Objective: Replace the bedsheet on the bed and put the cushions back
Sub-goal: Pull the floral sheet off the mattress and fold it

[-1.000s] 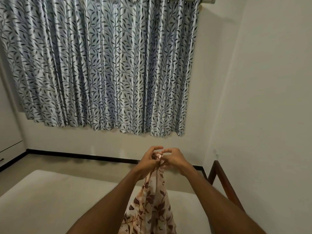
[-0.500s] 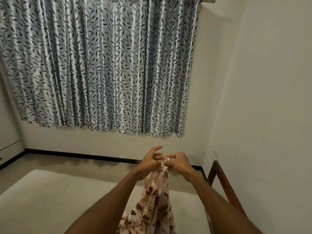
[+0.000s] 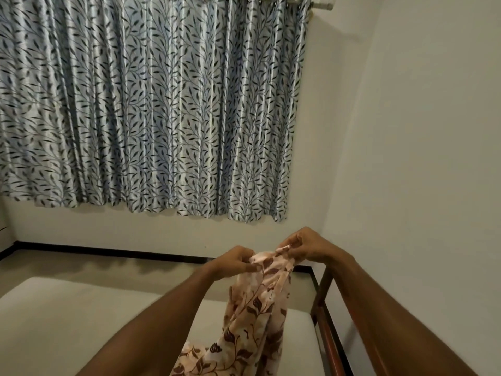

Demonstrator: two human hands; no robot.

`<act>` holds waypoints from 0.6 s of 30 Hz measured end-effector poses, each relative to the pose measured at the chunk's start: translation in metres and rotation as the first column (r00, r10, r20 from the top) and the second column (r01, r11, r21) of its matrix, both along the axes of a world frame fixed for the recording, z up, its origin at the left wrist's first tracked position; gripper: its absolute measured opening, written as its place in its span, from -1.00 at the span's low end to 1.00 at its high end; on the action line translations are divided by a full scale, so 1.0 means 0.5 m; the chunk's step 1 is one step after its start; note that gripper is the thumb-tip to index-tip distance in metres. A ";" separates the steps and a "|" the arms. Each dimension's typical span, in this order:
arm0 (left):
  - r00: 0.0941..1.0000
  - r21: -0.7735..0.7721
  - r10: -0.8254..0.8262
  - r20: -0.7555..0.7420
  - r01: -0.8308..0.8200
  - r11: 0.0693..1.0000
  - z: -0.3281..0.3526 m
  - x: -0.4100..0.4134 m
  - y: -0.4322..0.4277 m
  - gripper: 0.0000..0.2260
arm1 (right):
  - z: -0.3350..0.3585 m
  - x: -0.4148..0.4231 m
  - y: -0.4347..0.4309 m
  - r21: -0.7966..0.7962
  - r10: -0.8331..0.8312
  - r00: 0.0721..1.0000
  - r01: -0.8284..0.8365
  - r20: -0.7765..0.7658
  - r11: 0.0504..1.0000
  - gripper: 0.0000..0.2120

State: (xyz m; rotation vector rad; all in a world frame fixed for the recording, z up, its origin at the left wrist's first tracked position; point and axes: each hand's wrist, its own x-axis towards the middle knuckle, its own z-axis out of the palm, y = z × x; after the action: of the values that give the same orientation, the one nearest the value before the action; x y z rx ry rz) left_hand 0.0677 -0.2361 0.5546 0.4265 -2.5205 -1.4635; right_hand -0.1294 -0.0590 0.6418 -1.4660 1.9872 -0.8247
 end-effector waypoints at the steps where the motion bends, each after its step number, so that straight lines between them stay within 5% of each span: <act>1: 0.999 0.013 0.024 -0.025 -0.023 1.000 0.004 -0.007 0.004 -0.89 | -0.003 -0.007 -0.002 -0.018 -0.085 0.989 0.083 -0.123 0.996 -0.74; 5: 0.995 -0.109 -0.003 -0.100 -0.008 0.994 0.035 -0.054 0.034 -0.82 | -0.002 -0.001 -0.010 -0.023 -0.217 0.704 0.274 -0.677 0.961 -0.90; 8: 0.993 -0.092 -0.031 -0.111 0.021 0.996 0.059 -0.084 0.058 -0.69 | 0.010 0.011 -0.007 -0.205 -0.373 0.542 0.345 -0.753 0.916 -0.91; 13: 0.975 0.243 -0.170 0.145 0.132 0.961 0.077 -0.078 0.067 -0.54 | 0.040 -0.007 0.008 -0.661 -0.590 0.742 0.274 -0.317 0.699 -0.75; 15: 0.892 0.420 -0.316 0.323 0.164 0.892 0.063 -0.059 0.061 -0.50 | 0.058 -0.019 0.018 -0.751 -0.594 0.787 0.291 -0.164 0.593 -0.73; 18: 0.761 0.408 -0.337 0.554 0.105 0.907 0.014 -0.031 0.046 -0.55 | 0.079 -0.036 0.034 -0.781 -0.642 0.766 0.413 0.019 0.469 -0.67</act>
State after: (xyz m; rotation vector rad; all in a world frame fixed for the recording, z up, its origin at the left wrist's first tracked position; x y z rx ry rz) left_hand 0.0520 -0.2133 0.5614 0.7989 -2.8550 -2.1969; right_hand -0.1476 -0.0422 0.6811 -1.3742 2.5369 -2.0441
